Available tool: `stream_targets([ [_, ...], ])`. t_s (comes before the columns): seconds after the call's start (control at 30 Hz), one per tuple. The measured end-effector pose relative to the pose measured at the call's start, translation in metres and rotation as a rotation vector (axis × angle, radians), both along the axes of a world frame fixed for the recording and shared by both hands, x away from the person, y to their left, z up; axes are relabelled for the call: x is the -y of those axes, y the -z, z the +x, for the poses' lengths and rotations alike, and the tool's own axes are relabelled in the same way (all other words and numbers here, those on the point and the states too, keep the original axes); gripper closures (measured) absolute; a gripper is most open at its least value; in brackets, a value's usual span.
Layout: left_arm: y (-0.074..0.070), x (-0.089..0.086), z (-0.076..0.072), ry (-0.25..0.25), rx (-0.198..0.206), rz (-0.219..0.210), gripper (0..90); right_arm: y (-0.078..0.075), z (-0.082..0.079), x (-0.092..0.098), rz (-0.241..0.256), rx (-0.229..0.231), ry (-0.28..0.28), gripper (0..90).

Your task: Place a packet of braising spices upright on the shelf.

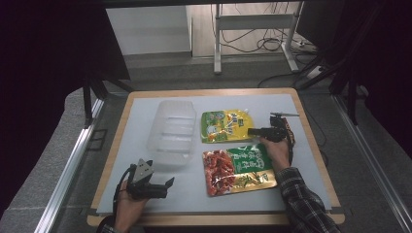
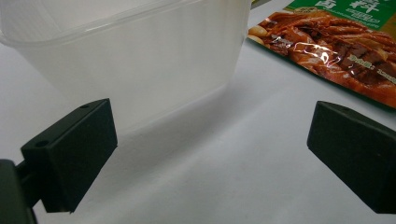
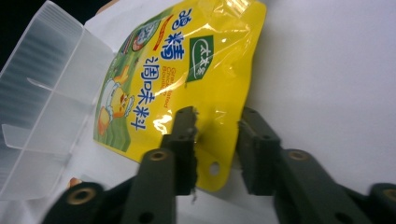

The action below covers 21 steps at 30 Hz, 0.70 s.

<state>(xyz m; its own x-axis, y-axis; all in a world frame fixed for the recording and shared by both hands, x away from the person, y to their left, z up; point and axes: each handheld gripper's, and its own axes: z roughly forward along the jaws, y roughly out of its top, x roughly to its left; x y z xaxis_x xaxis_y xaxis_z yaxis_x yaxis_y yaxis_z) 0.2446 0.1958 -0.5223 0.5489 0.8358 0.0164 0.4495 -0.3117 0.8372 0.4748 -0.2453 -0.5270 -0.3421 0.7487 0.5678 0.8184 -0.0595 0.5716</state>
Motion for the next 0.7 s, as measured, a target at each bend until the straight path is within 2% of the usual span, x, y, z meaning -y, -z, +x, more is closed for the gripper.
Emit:
stream_targets([
  [0.07, 0.000, 0.000, 0.000, 0.000, 0.000, 0.001, 1.1, -0.003, -0.002, 0.001, 0.034, 0.024, 0.003, 82.7],
  [0.1, 0.000, 0.000, 0.000, 0.000, 0.000, 0.001, 1.1, -0.004, -0.002, 0.000, 0.041, 0.029, 0.005, 84.6],
  [0.2, 0.000, 0.000, 0.000, -0.001, 0.002, -0.001, 1.1, -0.006, -0.003, -0.003, 0.030, 0.033, 0.001, 88.5],
  [0.33, 0.000, 0.000, 0.000, -0.002, 0.002, -0.001, 1.1, -0.009, -0.004, -0.006, -0.002, 0.058, 0.000, 89.4],
  [0.37, 0.000, 0.000, 0.000, -0.002, 0.003, -0.001, 1.1, -0.013, -0.006, -0.009, -0.038, 0.077, -0.010, 89.5],
  [0.43, 0.000, 0.000, 0.000, -0.001, 0.003, 0.000, 1.1, -0.017, -0.007, -0.011, -0.055, 0.093, -0.020, 89.5],
  [0.57, 0.000, 0.000, 0.000, -0.002, 0.004, 0.000, 1.1, -0.025, -0.008, -0.012, -0.050, 0.113, -0.028, 89.6],
  [0.7, -0.001, 0.000, 0.000, -0.003, 0.007, 0.000, 1.1, -0.039, -0.011, -0.015, -0.053, 0.154, -0.047, 89.6],
])
